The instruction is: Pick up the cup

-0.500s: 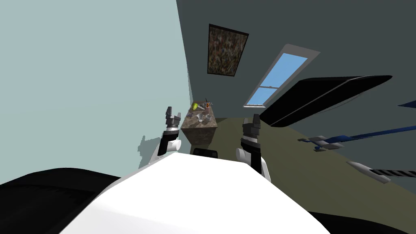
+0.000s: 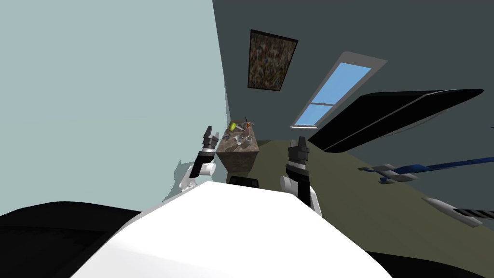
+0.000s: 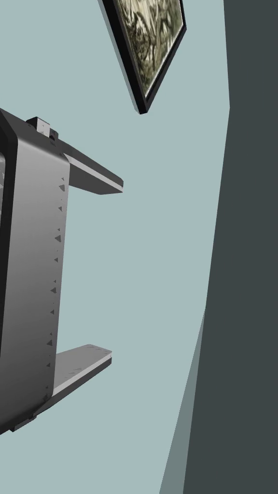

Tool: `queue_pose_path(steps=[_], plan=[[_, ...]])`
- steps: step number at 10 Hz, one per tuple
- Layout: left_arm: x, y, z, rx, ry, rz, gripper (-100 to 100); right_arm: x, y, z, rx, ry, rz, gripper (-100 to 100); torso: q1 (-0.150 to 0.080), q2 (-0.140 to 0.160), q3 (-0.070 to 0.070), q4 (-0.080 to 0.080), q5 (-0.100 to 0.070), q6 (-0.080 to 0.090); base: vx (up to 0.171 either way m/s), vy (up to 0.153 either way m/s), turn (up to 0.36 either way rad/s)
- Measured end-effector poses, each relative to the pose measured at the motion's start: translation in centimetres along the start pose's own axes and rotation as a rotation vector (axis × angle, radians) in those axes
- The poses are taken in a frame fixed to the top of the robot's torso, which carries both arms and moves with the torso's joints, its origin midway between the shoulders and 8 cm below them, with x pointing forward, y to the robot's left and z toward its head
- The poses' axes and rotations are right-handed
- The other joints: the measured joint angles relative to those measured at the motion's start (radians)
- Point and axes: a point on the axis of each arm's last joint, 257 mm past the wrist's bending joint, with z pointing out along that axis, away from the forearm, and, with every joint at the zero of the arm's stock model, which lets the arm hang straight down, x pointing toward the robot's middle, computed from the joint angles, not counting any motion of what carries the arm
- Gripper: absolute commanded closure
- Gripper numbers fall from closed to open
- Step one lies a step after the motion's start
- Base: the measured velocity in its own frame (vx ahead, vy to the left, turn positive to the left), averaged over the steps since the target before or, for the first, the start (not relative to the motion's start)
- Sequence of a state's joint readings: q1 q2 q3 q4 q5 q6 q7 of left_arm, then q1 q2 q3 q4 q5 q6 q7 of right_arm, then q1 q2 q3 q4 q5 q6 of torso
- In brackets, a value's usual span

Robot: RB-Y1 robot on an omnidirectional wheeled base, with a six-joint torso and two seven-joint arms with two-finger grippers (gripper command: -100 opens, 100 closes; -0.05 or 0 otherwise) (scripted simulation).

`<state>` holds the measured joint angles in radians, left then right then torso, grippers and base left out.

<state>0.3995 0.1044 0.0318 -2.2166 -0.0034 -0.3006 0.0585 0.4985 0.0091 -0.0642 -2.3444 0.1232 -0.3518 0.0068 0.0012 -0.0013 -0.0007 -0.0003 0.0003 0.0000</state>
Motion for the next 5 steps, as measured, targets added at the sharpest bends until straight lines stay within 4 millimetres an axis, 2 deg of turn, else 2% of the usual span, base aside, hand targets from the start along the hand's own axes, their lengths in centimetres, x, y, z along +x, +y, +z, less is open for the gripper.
queue_pose_path(steps=[2,5], plan=[[1.5,1.3,1.2,-0.034,0.045,-0.020,-100,0.0,0.0,0.0,0.000,0.000,0.000,0,0.000,0.000,0.000,0.000,0.000,0.000,0.015,0.008,0.046],[2.7,2.8,2.6,-0.061,0.077,-0.038,-100,0.0,0.0,0.0,0.000,0.000,0.000,0,-0.001,0.000,0.000,0.000,0.000,0.000,0.008,0.005,0.044]])
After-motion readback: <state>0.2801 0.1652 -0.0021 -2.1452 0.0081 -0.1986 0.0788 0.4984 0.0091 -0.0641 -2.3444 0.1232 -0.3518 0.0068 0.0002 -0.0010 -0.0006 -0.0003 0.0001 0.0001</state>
